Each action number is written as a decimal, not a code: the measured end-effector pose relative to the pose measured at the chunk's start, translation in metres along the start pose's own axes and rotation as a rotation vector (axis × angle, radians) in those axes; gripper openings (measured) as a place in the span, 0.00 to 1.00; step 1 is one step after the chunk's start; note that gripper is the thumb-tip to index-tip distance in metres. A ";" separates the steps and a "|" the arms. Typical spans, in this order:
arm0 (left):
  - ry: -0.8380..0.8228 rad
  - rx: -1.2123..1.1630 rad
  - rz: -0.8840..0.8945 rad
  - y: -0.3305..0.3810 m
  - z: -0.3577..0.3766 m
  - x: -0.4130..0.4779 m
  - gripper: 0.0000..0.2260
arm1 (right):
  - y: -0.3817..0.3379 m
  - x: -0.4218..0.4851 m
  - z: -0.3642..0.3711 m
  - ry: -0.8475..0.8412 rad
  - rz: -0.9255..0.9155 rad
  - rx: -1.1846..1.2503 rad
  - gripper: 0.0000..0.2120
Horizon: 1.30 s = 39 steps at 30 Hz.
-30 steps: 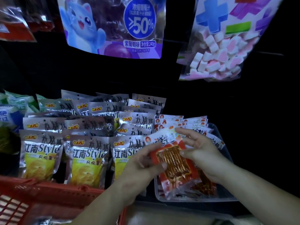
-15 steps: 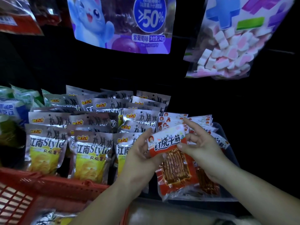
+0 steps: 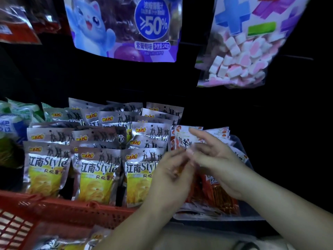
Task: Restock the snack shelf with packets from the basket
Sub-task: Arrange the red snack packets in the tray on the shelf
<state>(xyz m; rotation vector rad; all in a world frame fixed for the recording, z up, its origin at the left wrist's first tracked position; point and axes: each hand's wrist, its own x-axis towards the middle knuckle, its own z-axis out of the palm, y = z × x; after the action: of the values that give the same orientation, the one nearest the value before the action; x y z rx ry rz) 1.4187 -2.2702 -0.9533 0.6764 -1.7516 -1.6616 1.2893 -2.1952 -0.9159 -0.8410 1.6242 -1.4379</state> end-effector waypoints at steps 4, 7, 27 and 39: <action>-0.074 0.193 0.096 -0.003 -0.005 -0.003 0.17 | 0.010 0.003 -0.006 0.201 -0.075 -0.235 0.23; 0.023 0.303 0.062 -0.001 -0.022 0.001 0.17 | 0.015 -0.001 -0.016 0.171 -0.017 -0.273 0.27; 0.066 0.509 0.050 -0.031 -0.022 -0.007 0.18 | 0.032 0.007 -0.005 0.355 0.063 -0.242 0.35; -0.094 -0.250 -0.289 -0.007 -0.016 -0.002 0.18 | 0.033 0.010 -0.013 0.342 0.152 -0.190 0.28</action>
<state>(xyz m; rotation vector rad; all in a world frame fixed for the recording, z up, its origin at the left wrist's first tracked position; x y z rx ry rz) 1.4310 -2.2799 -0.9601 0.7717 -1.5257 -2.0964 1.2740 -2.1940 -0.9494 -0.5799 2.0607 -1.3901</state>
